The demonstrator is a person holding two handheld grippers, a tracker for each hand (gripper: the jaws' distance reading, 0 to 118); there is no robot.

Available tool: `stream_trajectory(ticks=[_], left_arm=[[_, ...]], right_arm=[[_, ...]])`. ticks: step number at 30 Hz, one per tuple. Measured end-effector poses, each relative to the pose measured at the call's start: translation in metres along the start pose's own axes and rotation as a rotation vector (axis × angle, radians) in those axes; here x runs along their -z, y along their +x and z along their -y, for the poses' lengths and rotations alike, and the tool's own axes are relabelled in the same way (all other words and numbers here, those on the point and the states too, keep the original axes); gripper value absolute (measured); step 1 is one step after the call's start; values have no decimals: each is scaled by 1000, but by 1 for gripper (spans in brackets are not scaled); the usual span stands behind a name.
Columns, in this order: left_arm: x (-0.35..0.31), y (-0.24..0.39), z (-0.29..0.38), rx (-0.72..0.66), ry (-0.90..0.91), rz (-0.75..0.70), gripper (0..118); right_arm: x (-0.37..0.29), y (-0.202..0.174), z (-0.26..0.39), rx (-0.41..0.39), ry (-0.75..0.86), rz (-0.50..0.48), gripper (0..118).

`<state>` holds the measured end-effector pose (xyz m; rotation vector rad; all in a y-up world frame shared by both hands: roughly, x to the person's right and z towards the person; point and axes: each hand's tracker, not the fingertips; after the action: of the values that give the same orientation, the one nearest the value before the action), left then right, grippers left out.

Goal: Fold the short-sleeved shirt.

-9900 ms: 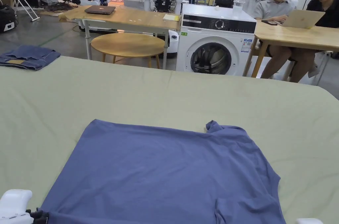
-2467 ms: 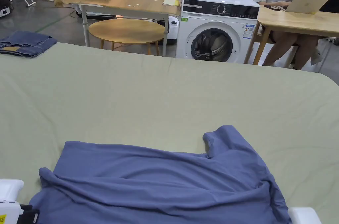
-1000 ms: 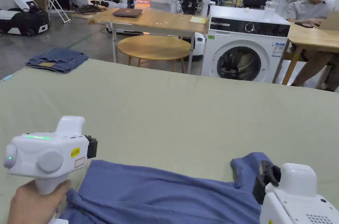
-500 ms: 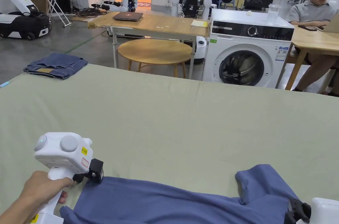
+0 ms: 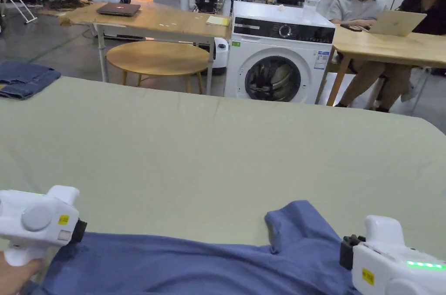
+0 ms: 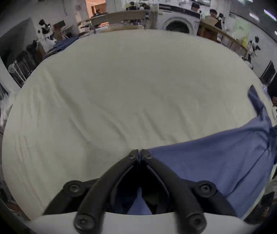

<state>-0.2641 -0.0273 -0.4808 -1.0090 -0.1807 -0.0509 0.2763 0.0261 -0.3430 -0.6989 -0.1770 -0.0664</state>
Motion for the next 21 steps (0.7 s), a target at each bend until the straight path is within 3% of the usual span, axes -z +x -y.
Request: stream_trajectory(ticks=[1,2,5,14,17,21], left_arm=[[-7,-2,1,6,15,-21,0],[-13,-5,2,1,24,-17,0],[-31,-10,5,-35,61,12,0],[-46,-10,14,-61,103,15,0],[-48,-7,16,-62,103,16,0],[-47,-8,15,-72,113,18,0]], right_arm=[[11,8,-10,-4,-46,-11,39],[21,17,-19,0,-73,-22,39],[59,33,-40,-27,-171,-5,55],[165,35,-45,-67,-448,-61,57],[170,31,-43,-71,-448,-53,57],[169,24,-43,-115,-430,-42,39]])
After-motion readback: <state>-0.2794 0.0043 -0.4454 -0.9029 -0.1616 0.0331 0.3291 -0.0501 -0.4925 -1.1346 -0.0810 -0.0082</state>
